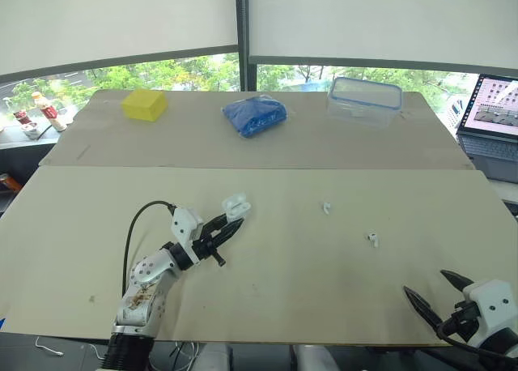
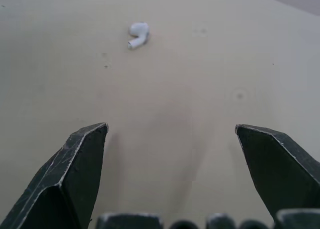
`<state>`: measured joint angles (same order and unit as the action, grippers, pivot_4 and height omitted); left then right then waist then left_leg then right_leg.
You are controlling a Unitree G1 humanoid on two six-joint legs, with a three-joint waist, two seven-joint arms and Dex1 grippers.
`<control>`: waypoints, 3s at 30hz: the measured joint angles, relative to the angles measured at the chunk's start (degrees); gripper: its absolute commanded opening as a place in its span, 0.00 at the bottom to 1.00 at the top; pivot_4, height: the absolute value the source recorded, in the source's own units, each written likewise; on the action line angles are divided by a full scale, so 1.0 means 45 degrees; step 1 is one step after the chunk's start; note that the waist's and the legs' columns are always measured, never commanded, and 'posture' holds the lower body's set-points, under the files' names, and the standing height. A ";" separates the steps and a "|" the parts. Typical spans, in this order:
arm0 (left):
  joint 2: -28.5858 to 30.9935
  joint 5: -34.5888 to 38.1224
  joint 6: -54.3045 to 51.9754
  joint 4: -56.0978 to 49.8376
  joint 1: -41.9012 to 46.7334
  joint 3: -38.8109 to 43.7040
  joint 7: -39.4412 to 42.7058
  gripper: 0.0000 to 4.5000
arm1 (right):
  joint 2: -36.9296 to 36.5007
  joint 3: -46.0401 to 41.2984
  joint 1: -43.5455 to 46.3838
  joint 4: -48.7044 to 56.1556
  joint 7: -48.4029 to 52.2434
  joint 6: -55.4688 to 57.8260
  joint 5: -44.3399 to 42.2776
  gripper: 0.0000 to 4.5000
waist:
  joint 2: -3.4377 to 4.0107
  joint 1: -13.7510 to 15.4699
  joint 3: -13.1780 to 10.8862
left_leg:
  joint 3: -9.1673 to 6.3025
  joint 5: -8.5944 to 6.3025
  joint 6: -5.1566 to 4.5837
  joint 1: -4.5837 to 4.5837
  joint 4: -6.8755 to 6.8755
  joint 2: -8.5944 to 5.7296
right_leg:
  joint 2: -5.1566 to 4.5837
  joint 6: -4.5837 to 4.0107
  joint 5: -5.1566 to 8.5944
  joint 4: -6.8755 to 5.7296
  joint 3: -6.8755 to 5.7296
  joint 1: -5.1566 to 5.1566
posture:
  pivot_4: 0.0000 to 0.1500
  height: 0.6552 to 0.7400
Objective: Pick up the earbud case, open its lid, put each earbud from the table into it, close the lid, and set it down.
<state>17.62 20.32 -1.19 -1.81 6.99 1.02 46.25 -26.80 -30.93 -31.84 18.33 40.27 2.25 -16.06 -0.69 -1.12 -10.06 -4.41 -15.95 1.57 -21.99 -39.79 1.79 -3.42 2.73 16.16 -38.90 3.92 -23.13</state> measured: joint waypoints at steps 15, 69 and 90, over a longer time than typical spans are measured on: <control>0.0239 -0.0028 -0.0036 -0.0263 0.0251 -0.0556 0.0084 0.12 | 0.0638 0.4303 0.6620 0.1795 -0.3793 0.5030 0.0957 1.00 | 0.0019 -0.0165 0.0012 | -0.0016 0.0005 0.0009 -0.0010 0.0001 -0.0004 | 0.0004 -0.0012 -0.0007 -0.0021 -0.0008 -0.0020 | 1.00 0.36; 0.0886 0.0074 -0.0233 -0.2459 -0.1357 -0.1306 0.0587 0.12 | -0.7672 0.6045 0.5859 -0.0624 0.6762 0.0474 0.0703 0.07 | -0.0001 -0.0248 -0.0004 | -0.0010 0.0002 0.0003 -0.0008 0.0002 -0.0002 | -0.0003 0.0005 0.0002 0.0012 -0.0010 -0.0003 | 1.00 0.36; 0.1053 0.0074 -0.0629 -0.3379 -0.1992 -0.1689 0.0543 0.12 | -0.7831 0.7444 0.8012 -0.3993 0.9097 -0.1391 0.1298 0.46 | -0.0004 -0.0207 -0.0004 | -0.0008 0.0002 0.0004 0.0016 -0.0001 -0.0002 | -0.0006 0.0001 -0.0001 0.0012 -0.0005 0.0019 | 1.00 0.36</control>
<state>22.35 20.65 -4.01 -17.01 -1.97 -6.58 48.70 -62.04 2.57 4.21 0.36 81.21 -4.01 -10.22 -0.71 -2.05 -10.08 -4.45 -15.94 1.59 -21.92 -39.80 1.78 -3.45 2.73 16.16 -38.85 3.90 -23.04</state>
